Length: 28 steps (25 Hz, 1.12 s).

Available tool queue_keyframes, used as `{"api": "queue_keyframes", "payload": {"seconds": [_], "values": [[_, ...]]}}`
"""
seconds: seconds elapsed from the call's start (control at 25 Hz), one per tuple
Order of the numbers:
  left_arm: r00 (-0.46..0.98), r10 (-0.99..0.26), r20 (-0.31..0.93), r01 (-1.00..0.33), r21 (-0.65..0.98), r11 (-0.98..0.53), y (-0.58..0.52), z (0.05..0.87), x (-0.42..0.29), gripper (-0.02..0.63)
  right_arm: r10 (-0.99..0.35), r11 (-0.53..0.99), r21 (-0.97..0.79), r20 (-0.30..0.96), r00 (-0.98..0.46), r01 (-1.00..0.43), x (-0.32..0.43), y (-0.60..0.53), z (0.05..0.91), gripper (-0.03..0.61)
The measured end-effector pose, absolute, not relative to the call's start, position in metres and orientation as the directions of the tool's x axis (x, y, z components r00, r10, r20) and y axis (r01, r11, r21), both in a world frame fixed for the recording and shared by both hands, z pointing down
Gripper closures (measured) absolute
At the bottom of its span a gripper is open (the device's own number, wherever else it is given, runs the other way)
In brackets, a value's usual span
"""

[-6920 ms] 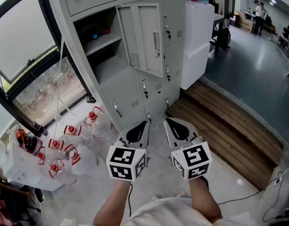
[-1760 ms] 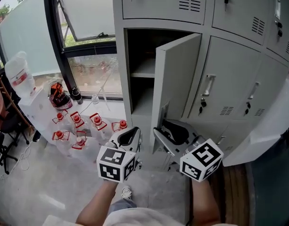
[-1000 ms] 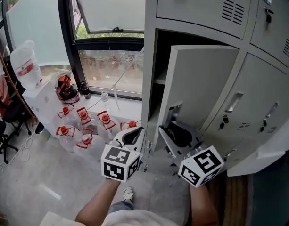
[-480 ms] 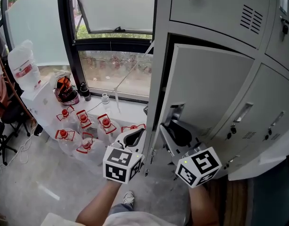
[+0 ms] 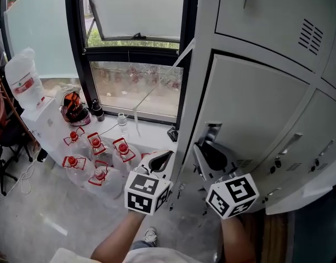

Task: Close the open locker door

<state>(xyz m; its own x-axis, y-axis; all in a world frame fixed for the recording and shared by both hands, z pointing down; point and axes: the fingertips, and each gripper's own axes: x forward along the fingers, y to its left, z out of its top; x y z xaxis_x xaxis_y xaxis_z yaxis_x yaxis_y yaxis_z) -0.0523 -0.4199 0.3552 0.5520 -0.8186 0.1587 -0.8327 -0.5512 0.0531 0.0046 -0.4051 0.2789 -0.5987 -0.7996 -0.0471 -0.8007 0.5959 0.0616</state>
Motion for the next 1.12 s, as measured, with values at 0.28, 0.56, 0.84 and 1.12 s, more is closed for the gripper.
{"api": "queue_keyframes", "payload": {"seconds": [0.28, 0.56, 0.84, 1.12], "values": [[0.576, -0.805, 0.143, -0.817, 0.057, -0.574, -0.441, 0.351, -0.059, 0.607, -0.846, 0.529, 0.056, -0.039, -0.531, -0.847, 0.004, -0.424, 0.280, 0.529], [0.613, -0.780, 0.131, -0.790, 0.052, -0.611, -0.453, 0.347, -0.054, 0.607, -0.870, 0.488, 0.056, -0.042, -0.491, -0.871, 0.004, -0.436, 0.279, 0.529], [0.633, -0.763, 0.130, -0.773, 0.045, -0.633, -0.458, 0.346, -0.053, 0.607, -0.884, 0.462, 0.058, -0.047, -0.465, -0.885, 0.004, -0.441, 0.280, 0.528], [0.634, -0.761, 0.137, -0.771, 0.043, -0.635, -0.450, 0.347, -0.055, 0.607, -0.878, 0.475, 0.096, -0.020, -0.479, -0.875, 0.001, -0.440, 0.281, 0.528]]}}
